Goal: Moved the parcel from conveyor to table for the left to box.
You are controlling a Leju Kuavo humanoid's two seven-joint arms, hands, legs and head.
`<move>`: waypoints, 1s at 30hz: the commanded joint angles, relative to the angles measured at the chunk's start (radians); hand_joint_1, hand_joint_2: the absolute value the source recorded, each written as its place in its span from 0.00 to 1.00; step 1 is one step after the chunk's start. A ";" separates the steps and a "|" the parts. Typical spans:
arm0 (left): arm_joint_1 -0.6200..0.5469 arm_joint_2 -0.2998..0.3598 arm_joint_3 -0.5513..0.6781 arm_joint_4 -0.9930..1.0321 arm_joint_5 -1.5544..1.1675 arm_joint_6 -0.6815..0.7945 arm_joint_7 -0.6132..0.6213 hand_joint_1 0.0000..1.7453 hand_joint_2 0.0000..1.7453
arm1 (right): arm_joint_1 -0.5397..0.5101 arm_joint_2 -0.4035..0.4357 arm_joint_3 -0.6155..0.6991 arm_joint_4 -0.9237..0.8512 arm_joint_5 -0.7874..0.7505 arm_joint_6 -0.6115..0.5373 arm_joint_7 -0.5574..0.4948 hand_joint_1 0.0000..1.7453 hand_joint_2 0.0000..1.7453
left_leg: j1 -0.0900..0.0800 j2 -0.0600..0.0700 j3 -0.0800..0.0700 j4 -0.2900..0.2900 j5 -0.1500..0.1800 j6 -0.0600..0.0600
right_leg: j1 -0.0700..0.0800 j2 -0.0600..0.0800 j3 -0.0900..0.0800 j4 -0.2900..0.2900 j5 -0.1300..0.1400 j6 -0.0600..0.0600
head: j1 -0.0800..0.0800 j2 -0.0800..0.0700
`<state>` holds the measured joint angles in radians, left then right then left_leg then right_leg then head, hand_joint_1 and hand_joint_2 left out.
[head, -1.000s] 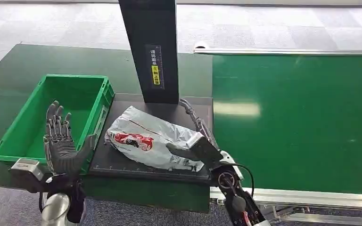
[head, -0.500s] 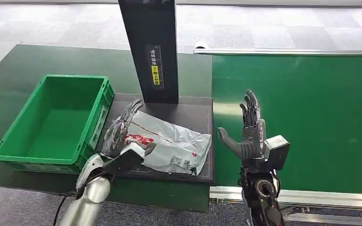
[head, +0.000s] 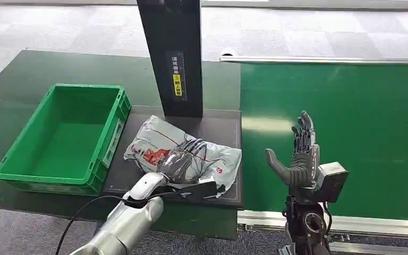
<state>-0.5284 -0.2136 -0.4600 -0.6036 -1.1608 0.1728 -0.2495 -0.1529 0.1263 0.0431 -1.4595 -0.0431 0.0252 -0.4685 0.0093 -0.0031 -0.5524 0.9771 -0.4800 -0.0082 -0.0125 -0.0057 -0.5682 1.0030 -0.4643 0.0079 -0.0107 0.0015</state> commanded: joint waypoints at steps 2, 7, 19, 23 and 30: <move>0.003 0.020 0.021 0.050 0.090 0.156 -0.099 1.00 1.00 | -0.001 -0.022 -0.017 0.015 -0.022 -0.038 -0.004 0.00 1.00 | -0.001 0.002 0.002 -0.001 0.002 0.001 | 0.000 0.002 0.003 -0.001 0.003 0.000 | 0.000 0.000; 0.108 0.073 0.124 -0.467 0.304 0.298 -0.160 1.00 1.00 | 0.031 -0.022 -0.016 -0.003 -0.041 -0.077 -0.009 0.00 1.00 | 0.000 0.002 0.000 0.000 0.003 0.001 | 0.000 0.003 -0.001 -0.001 0.004 -0.001 | -0.001 0.000; 0.345 0.013 0.330 -1.252 0.272 0.525 -0.303 1.00 1.00 | 0.078 0.006 -0.037 -0.009 -0.028 -0.079 -0.030 0.00 1.00 | 0.001 0.006 -0.010 0.001 0.001 0.001 | 0.001 0.005 -0.012 0.001 0.003 0.000 | -0.001 0.000; 0.221 0.057 0.465 -1.040 0.195 0.525 -0.167 1.00 1.00 | 0.081 0.028 -0.017 -0.023 -0.016 -0.078 -0.036 0.00 1.00 | 0.000 0.006 -0.008 0.000 0.001 0.000 | 0.001 0.005 -0.011 0.000 0.002 0.000 | 0.000 0.000; -0.102 0.178 0.627 -0.319 0.151 0.525 -0.061 1.00 1.00 | 0.051 0.030 -0.003 -0.012 -0.005 -0.082 -0.026 0.00 1.00 | 0.000 0.000 -0.005 -0.002 0.006 -0.001 | 0.000 0.000 -0.008 0.000 0.004 -0.002 | -0.001 0.000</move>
<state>-0.3437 -0.1420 -0.0467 -1.5553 -0.9323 0.6970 -0.3663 -0.0683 0.1484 0.0237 -1.5015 -0.0477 -0.0553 -0.5009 0.0099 -0.0004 -0.5595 0.9774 -0.4757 -0.0096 -0.0115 -0.0038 -0.5779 1.0035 -0.4613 0.0066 -0.0114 0.0015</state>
